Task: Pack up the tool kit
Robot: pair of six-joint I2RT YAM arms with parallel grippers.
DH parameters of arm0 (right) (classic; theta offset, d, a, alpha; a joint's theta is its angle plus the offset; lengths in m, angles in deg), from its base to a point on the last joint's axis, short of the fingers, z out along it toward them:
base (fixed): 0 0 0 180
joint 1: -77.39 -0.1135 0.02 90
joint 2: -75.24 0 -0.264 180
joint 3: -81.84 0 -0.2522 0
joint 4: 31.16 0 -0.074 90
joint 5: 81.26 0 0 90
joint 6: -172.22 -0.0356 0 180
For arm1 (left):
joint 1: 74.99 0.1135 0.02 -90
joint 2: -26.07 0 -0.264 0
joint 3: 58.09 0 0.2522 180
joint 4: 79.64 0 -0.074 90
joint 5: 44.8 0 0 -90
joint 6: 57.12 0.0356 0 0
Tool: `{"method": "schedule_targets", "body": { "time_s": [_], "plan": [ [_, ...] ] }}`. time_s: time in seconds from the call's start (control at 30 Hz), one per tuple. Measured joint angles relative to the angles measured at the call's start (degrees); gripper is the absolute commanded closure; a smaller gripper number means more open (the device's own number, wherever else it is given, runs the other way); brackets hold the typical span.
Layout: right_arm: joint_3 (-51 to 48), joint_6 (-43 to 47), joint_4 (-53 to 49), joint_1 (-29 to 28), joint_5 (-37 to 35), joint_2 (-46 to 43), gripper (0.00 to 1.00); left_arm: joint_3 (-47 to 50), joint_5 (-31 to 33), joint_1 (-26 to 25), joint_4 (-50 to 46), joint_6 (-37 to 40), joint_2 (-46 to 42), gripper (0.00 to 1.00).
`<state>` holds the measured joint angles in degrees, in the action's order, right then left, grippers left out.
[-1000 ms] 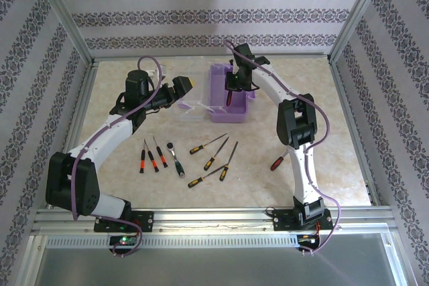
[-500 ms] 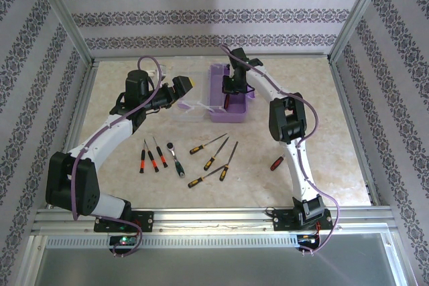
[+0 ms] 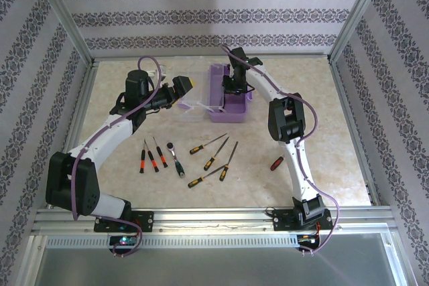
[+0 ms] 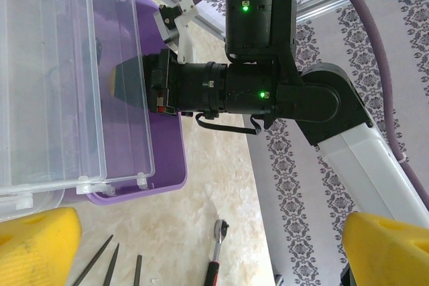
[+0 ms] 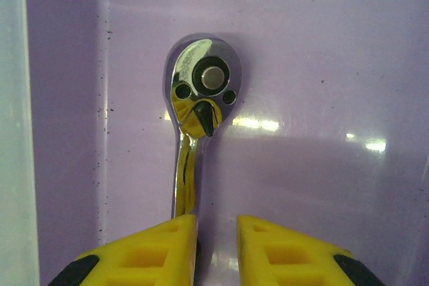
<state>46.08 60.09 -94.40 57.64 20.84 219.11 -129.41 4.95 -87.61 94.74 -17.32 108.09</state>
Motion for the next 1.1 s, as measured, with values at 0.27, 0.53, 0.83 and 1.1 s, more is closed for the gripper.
{"method": "schedule_targets", "body": {
  "time_s": [0.27, 0.53, 0.83, 1.1],
  "plan": [
    [-1.25, -0.5, -1.09, 0.09, -1.29, -7.26, 0.75, 0.0, -0.04, 0.0, 0.02, -0.02, 0.02, 0.0],
    [-32.3, -2.49, 11.82, 0.17, -4.02, -36.61, 0.7, 0.0, -1.14, -0.13, 1.05, -0.72, 0.79, 0.0],
    [-69.79, -4.07, 17.64, 4.0, -12.72, -58.66, 0.66, 0.0, -1.77, -5.35, 1.7, -0.83, 1.75, 0.0],
    [-88.08, -6.27, 16.96, 11.02, -15.56, -72.94, 0.64, -0.11, -3.08, -14.32, 1.68, -0.76, 3.28, 0.0]
  ]
}}
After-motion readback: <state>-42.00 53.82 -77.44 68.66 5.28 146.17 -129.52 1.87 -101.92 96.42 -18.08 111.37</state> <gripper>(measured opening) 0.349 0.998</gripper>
